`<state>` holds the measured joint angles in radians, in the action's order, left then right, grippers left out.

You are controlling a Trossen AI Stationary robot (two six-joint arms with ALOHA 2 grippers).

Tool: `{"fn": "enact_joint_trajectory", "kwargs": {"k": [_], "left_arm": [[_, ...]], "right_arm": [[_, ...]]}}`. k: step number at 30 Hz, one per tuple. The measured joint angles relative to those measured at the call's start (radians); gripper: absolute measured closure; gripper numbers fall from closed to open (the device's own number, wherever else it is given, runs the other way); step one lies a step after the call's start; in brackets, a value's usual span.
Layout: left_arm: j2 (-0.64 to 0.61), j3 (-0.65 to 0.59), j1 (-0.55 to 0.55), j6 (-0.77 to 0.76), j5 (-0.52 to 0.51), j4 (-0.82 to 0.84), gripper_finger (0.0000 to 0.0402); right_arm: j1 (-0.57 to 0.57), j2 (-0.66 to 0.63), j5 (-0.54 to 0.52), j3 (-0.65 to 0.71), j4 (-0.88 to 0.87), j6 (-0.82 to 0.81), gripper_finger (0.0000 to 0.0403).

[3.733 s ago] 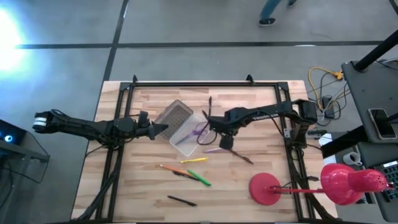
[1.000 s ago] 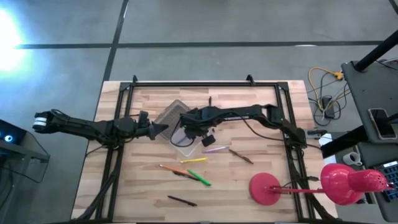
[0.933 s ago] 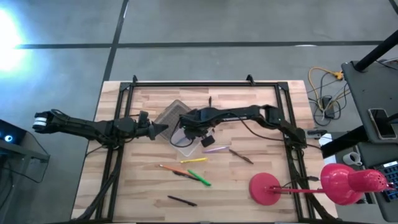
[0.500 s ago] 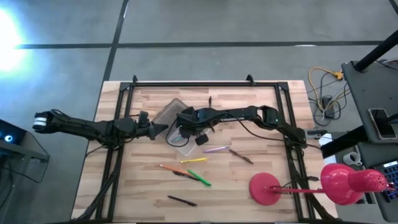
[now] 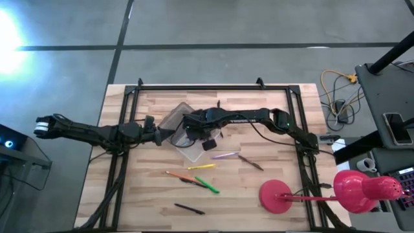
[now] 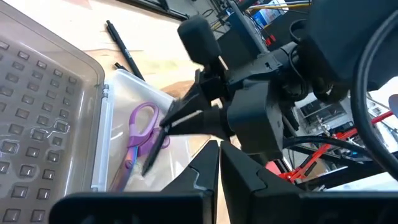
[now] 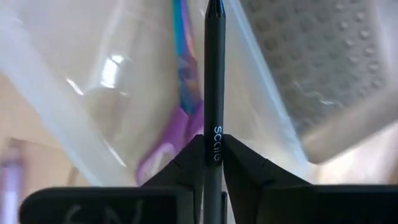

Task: Pick & place school supplies into a supply box
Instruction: Put the black pen into the transparent supply box, then put the brown pen into the transparent supply box

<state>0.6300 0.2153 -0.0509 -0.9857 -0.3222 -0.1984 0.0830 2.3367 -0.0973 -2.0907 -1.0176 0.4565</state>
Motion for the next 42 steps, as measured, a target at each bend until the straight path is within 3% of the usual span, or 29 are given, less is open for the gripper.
{"fn": "enact_joint_trajectory", "kwargs": {"k": [5,12,14,21,28,34,42], "left_arm": [[0.000,0.000,0.000,0.000,0.000,0.000,0.0402],[0.000,0.000,0.000,0.000,0.000,0.000,0.0402],[0.000,0.000,0.000,0.000,0.000,0.001,0.0402],[0.000,-0.002,0.000,0.000,0.000,0.001,0.0402],[0.000,-0.005,0.000,0.000,0.000,0.001,0.0402],[0.000,-0.009,0.000,0.001,0.000,0.001,0.0402],[0.000,-0.014,0.000,0.001,0.000,0.001,0.0402]], "right_arm": [[-0.003,-0.001,0.020,0.016,0.001,-0.024,0.0296],[0.001,-0.041,-0.149,0.016,-0.026,-0.044,0.0229],[0.017,-0.070,-0.151,0.021,-0.031,-0.083,0.0224],[0.145,-0.123,0.020,0.030,-0.123,-0.256,0.0238],[0.136,-0.135,0.038,0.057,-0.324,-0.153,0.0250],[0.073,-0.201,0.112,0.220,-0.295,-0.151,0.0250],[-0.028,-0.446,0.110,0.589,-0.013,-0.289,0.0252]]}}
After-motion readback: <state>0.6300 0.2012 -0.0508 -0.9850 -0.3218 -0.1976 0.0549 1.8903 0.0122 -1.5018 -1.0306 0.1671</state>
